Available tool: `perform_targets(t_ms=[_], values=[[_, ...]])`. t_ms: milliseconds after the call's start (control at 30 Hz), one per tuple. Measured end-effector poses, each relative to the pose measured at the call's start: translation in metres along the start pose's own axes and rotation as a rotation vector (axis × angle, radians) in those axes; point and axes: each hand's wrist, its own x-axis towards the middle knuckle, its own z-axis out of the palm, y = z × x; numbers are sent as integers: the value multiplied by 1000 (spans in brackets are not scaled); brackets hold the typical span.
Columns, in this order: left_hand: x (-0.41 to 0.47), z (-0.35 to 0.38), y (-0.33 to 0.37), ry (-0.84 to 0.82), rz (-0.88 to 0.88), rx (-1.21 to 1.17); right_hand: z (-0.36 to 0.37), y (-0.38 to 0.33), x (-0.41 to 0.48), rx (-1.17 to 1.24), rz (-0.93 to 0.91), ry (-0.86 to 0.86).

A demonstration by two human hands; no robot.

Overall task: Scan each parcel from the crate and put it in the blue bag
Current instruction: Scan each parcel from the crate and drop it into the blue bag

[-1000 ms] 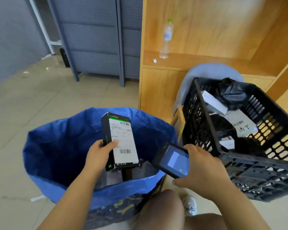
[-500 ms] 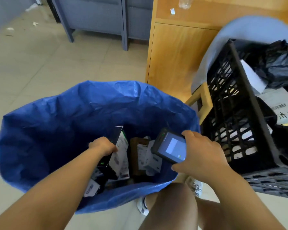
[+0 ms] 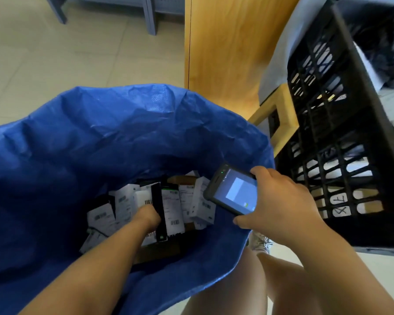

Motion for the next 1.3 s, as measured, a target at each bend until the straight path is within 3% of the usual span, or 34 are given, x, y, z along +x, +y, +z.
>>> perform_targets(t_ms=[333,633,967,1300], values=[[-50,-31,-1,92,183,165,-24,3,-33,-32,-18,14],[-164,-92,46,333,467,-26,-88,22,-99,5,-16,238],[-273,-98,156,447,887,-140,-146,113,-163,63,115,509],[-281,-60,328,475,1176,-33,-126,247,-151,160,443,578]])
